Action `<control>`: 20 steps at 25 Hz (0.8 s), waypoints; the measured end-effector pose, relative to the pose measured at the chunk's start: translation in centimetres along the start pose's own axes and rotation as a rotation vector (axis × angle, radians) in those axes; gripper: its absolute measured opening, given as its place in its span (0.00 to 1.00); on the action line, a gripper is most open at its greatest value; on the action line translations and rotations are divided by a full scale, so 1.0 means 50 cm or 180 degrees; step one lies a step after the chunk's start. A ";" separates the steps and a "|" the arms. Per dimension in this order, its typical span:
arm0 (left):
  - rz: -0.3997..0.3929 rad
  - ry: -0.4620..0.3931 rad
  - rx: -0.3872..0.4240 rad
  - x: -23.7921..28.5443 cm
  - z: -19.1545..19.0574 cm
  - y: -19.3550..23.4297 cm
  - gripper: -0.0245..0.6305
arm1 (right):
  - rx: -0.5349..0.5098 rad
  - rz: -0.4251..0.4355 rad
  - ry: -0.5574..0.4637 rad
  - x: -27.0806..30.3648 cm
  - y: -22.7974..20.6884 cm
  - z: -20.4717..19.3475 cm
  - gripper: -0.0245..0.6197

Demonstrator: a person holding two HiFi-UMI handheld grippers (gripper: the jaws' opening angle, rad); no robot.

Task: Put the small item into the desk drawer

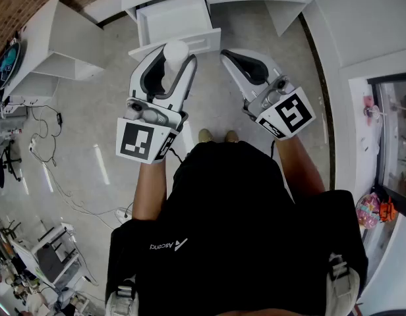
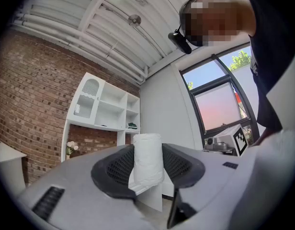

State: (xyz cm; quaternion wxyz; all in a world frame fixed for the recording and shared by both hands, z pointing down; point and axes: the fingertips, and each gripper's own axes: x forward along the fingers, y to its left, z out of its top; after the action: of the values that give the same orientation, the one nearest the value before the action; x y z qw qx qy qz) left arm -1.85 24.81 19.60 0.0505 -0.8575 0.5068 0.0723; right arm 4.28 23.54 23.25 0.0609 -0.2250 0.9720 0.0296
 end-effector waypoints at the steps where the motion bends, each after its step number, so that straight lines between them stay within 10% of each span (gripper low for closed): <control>1: -0.0004 -0.0003 0.0000 0.001 0.001 0.001 0.30 | -0.0002 -0.0010 -0.0002 0.000 -0.001 0.001 0.04; 20: -0.0062 -0.0049 -0.0013 -0.022 0.008 0.065 0.30 | -0.0055 -0.0191 -0.0012 0.047 0.006 0.007 0.04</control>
State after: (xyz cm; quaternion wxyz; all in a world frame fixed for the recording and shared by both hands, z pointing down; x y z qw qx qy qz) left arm -5.23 24.25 19.37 0.0534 -0.8620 0.4979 0.0795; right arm 2.07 22.81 22.59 0.0616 -0.2546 0.9644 0.0365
